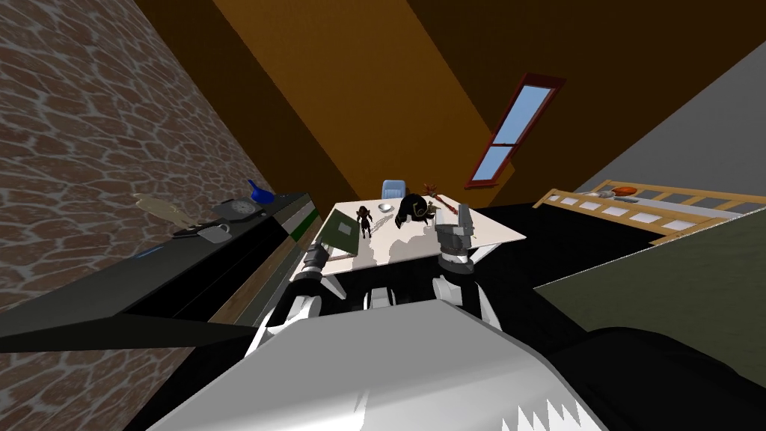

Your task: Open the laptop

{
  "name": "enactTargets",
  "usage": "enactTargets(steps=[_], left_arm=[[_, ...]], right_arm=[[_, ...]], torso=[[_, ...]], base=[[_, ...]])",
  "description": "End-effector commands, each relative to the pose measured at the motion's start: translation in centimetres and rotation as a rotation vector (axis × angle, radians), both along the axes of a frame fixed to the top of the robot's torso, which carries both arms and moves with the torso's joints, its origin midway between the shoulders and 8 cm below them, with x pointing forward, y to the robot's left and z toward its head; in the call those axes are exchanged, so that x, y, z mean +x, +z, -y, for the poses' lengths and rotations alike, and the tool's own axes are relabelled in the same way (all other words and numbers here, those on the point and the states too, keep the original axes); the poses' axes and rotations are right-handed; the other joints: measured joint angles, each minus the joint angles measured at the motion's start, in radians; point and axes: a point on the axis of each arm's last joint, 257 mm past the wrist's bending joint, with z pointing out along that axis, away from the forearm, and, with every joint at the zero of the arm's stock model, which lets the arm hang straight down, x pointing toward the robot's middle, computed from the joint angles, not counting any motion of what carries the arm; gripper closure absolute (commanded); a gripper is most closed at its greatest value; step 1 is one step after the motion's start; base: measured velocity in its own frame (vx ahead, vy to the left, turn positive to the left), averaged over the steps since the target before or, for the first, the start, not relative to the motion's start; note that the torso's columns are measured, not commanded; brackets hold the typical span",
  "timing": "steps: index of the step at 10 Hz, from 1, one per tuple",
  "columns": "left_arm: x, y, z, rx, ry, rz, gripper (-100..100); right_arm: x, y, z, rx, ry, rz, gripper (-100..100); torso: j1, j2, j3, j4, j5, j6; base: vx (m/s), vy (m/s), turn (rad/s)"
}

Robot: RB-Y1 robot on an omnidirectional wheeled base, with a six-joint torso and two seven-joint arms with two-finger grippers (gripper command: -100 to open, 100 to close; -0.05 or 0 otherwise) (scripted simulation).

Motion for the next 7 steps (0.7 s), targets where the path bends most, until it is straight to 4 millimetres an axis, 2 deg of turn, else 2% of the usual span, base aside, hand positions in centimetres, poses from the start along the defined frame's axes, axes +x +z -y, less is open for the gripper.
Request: enactTargets(steps=[1,2,5,6,7], left_arm=[[0.6,-0.8,0.9,-0.113,-0.006,0.018,100],[0.5,-0.9,0.7,-0.084,-0.004,0.007,100],[1.2,-3.1,1.3,-0.229,-0.028,0.018,100],[0.8,-2.2,0.9,-0.195,-0.023,0.01,-100],[0.5,-1.6,0.9,-0.195,-0.023,0.011,-100]], right_arm=[[0.0,0.0,0.0,0.0,0.0,0.0,0],[0.0,0.0,0.0,0.0,0.0,0.0,0],[0.0,0.0,0.0,0.0,0.0,0.0,0],[0.0,0.0,0.0,0.0,0.0,0.0,0],[0.0,0.0,0.0,0.0,0.0,0.0,0]], torso=[[0.001,-0.001,-0.001,0.0,0.0,0.0],[0.002,-0.001,-0.001,0.0,0.001,0.0],[0.0,-0.001,0.0,-0.001,0.001,0.0],[0.002,0.0,0.0,-0.001,0.001,0.0],[0.001,-0.001,-0.001,-0.001,0.001,0.0]], base=[[-0.011,0.094,0.021],[-0.007,0.044,-0.003],[-0.005,0.041,0.034],[0.011,0.021,0.006],[0.028,-0.009,-0.005]])
